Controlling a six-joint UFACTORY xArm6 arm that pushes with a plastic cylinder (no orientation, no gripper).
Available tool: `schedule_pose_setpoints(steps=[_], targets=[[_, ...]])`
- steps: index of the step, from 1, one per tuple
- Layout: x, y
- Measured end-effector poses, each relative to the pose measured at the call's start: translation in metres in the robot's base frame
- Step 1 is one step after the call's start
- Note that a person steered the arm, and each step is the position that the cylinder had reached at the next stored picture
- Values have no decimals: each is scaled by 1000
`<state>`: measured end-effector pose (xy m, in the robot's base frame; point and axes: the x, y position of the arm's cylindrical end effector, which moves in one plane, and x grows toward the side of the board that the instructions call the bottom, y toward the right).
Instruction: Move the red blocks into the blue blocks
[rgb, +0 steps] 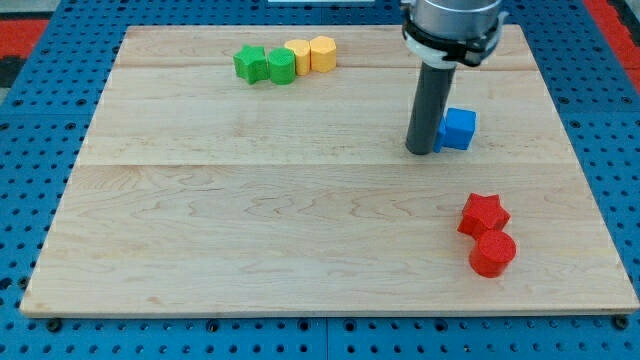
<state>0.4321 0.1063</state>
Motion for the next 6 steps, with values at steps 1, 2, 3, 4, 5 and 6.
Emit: schedule_pose_setpoints(steps=[1,2,3,4,5,6], targets=[[96,-44],[170,-29],[179,50],[162,59],[137,60],[118,61]])
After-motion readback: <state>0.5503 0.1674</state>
